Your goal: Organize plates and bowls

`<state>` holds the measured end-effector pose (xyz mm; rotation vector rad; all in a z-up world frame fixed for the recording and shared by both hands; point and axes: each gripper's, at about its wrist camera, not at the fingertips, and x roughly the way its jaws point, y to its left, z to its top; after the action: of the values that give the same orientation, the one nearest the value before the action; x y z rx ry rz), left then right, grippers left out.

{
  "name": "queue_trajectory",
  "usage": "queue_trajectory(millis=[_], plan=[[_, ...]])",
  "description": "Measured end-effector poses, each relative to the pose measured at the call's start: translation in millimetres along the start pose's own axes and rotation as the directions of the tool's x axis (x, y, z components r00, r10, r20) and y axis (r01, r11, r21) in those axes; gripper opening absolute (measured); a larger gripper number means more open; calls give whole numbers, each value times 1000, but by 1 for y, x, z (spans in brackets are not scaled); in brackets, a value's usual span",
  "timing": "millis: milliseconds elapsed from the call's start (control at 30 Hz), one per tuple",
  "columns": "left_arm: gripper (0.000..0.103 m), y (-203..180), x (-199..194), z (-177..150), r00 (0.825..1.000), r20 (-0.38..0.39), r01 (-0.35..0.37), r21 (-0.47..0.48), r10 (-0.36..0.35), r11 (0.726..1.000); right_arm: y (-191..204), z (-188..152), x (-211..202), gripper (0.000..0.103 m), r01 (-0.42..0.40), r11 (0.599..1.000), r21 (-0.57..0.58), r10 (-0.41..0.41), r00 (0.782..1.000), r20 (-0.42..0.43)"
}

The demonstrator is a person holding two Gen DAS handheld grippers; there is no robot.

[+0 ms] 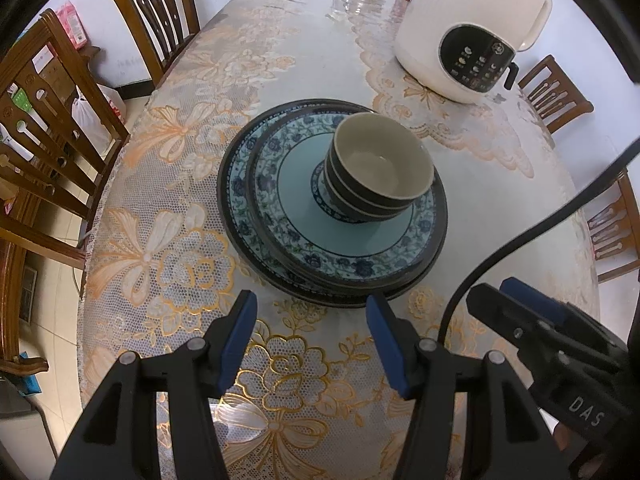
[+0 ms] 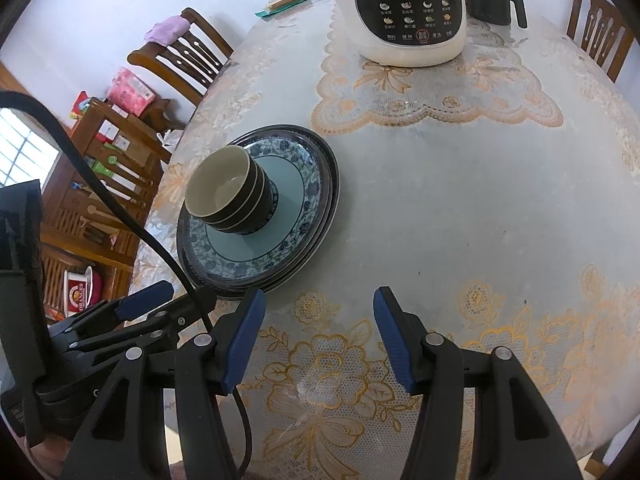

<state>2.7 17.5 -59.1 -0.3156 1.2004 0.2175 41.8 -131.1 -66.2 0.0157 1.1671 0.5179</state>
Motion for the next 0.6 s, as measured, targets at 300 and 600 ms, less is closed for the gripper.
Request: queue_trajectory(millis=[300, 600], plan=[[60, -1, 2, 1, 1000, 0, -10, 2, 10, 1000, 3, -1, 1, 58, 0, 1000, -5, 0, 1000, -6], [60, -1, 1, 1, 1000, 1, -8, 4, 8, 1000, 3, 0, 2, 58, 2, 1000, -1, -2, 1000, -7]])
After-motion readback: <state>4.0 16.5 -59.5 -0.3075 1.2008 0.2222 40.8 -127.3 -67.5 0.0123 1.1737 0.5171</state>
